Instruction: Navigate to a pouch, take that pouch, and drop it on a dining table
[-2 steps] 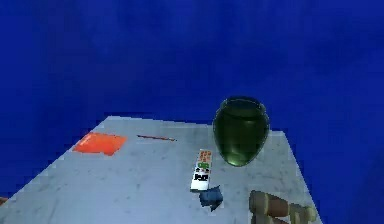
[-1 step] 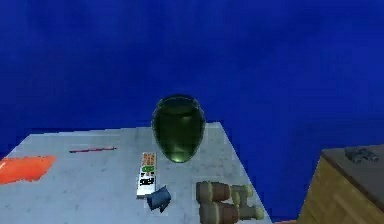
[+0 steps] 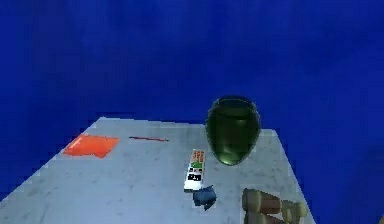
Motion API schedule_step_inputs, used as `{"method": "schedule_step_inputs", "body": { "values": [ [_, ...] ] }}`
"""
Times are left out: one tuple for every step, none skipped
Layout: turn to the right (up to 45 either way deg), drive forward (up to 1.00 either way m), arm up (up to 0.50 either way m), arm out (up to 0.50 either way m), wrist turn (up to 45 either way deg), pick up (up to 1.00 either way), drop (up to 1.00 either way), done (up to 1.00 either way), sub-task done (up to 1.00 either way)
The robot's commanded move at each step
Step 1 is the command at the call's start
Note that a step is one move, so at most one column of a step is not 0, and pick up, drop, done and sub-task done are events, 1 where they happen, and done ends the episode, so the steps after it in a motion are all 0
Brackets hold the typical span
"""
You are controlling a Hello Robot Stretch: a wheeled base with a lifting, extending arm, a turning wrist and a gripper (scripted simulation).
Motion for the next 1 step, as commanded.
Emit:
{"method": "schedule_step_inputs", "body": {
  "values": [
    [-45.0, 0.0, 0.0, 0.0, 0.0, 0.0, 0.0, 0.0, 0.0]
  ]
}}
